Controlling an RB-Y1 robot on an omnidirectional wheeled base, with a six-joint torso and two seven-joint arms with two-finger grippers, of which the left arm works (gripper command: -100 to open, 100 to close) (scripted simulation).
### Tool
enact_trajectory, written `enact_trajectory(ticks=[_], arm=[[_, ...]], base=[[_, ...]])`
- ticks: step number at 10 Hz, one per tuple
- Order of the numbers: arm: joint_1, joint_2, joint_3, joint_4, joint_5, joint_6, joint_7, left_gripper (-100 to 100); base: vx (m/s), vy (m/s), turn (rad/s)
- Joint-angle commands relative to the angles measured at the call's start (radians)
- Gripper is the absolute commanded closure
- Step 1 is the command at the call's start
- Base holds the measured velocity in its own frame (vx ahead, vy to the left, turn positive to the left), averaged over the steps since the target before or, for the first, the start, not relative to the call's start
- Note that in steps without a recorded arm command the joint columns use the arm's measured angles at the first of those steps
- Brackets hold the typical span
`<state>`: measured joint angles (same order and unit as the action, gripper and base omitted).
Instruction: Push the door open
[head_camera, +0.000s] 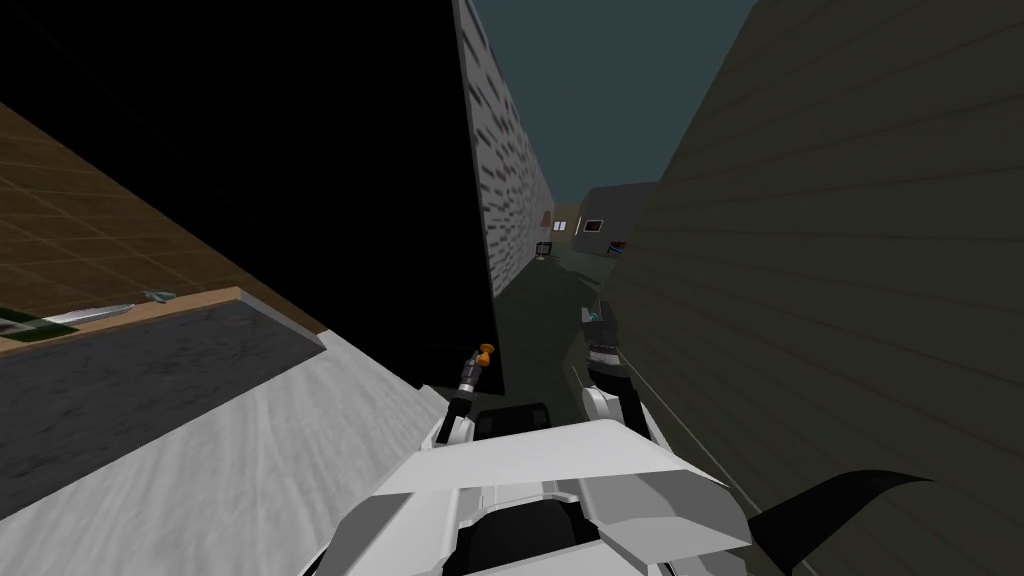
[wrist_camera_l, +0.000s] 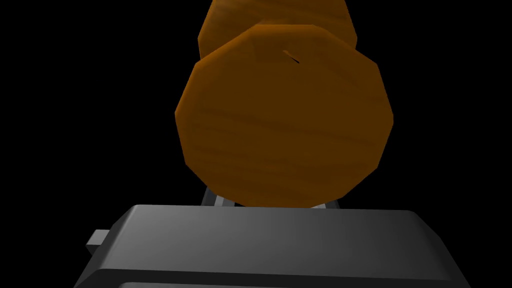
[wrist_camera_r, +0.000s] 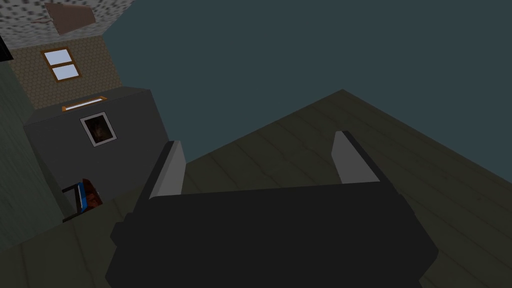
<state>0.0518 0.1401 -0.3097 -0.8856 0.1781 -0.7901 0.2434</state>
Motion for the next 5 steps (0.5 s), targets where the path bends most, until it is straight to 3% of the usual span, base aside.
enact_trajectory(ticks=[1, 2, 5], arm=[[-0.017, -0.009, -0.002, -0.003, 0.029, -0.014, 0.05, 100], [-0.017, -0.009, -0.002, -0.003, 0.029, -0.014, 0.069, 100], [-0.021, -0.008, -0.002, 0.001, 0.069, -0.013, 0.15, 100]], base=[[0.059, -0.033, -0.03], [0.039, -0.029, -0.011], [0.03, -0.025, -0.014]])
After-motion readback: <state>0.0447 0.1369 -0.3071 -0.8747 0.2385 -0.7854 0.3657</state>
